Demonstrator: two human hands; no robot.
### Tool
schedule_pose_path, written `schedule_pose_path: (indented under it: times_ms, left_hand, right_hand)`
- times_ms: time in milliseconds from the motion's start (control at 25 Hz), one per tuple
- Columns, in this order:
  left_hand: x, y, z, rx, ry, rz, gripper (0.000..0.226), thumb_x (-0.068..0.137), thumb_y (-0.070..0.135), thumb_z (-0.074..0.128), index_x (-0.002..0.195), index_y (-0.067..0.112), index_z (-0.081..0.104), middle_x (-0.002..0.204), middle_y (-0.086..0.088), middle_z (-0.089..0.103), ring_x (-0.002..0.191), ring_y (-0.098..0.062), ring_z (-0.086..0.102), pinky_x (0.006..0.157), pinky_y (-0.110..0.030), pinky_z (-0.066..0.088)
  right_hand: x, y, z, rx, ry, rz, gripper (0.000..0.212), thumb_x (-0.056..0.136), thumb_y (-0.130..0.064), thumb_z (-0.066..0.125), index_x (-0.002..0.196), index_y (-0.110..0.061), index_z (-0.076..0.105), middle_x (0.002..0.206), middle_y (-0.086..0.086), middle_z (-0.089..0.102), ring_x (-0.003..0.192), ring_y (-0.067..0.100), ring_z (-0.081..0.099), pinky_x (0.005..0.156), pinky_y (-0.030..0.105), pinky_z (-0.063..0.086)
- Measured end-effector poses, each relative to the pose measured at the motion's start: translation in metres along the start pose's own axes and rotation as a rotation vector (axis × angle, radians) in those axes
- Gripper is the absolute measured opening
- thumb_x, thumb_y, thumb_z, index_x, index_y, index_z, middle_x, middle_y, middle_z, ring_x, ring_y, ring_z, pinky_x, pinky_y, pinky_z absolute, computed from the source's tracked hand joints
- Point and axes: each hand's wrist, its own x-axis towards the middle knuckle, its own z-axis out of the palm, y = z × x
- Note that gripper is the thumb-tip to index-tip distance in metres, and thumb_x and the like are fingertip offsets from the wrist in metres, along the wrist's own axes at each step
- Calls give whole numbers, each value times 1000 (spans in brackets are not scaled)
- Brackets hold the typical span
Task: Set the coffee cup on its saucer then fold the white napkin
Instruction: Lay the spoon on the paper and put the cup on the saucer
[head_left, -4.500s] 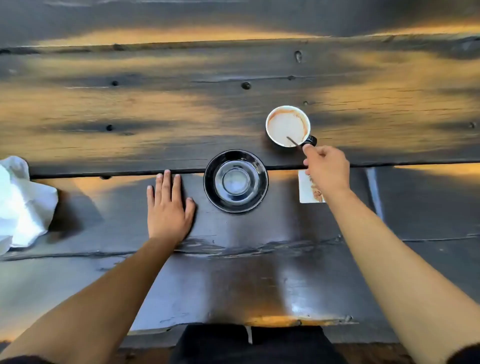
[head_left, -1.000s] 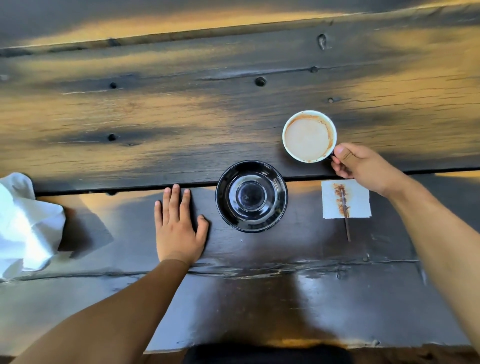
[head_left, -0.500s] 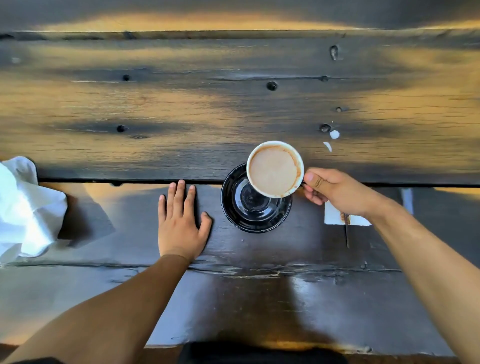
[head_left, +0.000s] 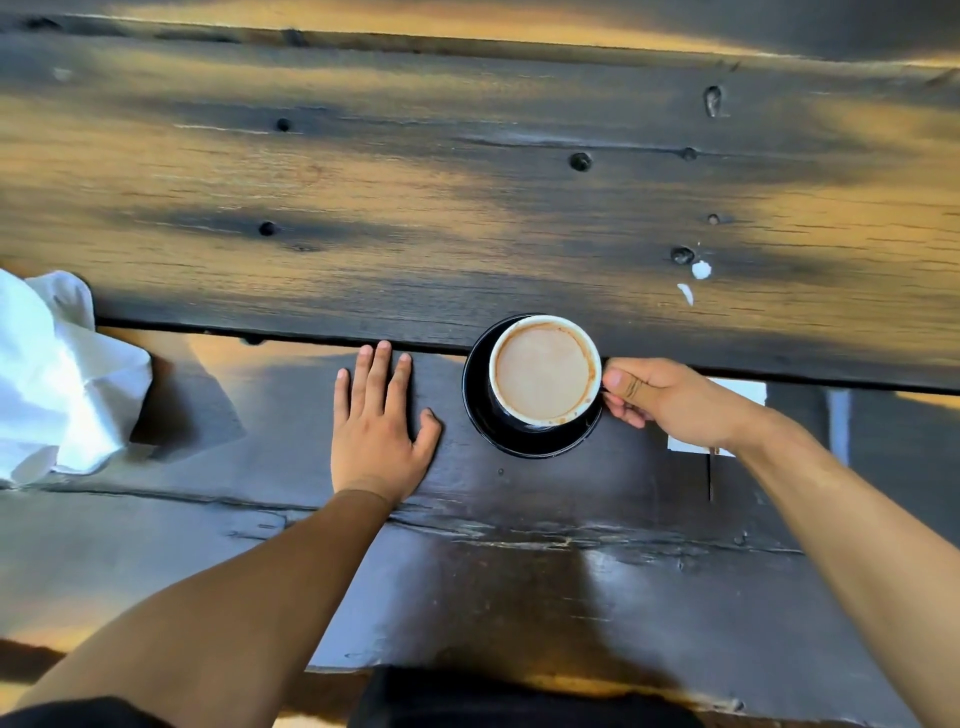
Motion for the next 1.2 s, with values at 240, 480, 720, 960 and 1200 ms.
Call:
schedule_pose_path:
  times_ms: [240, 480, 720, 960, 1200]
  left_hand:
    - [0, 0, 1, -15, 18, 6, 69, 91, 41, 39, 153, 9, 35, 164, -13, 24, 155, -28, 13, 124, -53, 13]
    - [-1, -1, 0, -4, 10, 4, 70, 92, 42, 39, 153, 9, 34, 165, -13, 23, 155, -28, 12, 124, -53, 13]
    - [0, -1, 1, -4, 17, 7, 70, 91, 42, 38, 153, 9, 35, 164, -13, 24, 155, -28, 13, 123, -54, 14]
    - [0, -1, 2, 2, 21, 7, 70, 91, 41, 39, 152, 9, 36, 164, -13, 25, 154, -29, 14, 123, -53, 14]
    - [0, -1, 3, -2, 17, 6, 70, 91, 42, 38, 153, 9, 36, 164, -13, 25, 154, -28, 14, 124, -53, 13]
  right_hand:
    - [-3, -4, 1, -32, -1, 7, 42, 106, -41, 37, 78, -13, 53, 61, -8, 52, 61, 9, 43, 66, 29, 35]
    - [-4, -9, 2, -62, -2, 21, 41, 106, -37, 38, 79, -11, 54, 59, -7, 54, 62, 10, 46, 67, 28, 37]
    - [1, -6, 3, -6, -20, 20, 36, 104, -41, 41, 76, -22, 54, 73, -4, 52, 68, 9, 45, 69, 28, 41]
    - [0, -2, 5, -24, -7, 52, 35, 104, -41, 42, 78, -24, 59, 79, 2, 58, 70, 7, 48, 70, 28, 42]
    - [-2, -9, 7, -38, 43, 57, 31, 104, -38, 43, 81, -31, 63, 71, -7, 56, 62, 2, 45, 67, 25, 39]
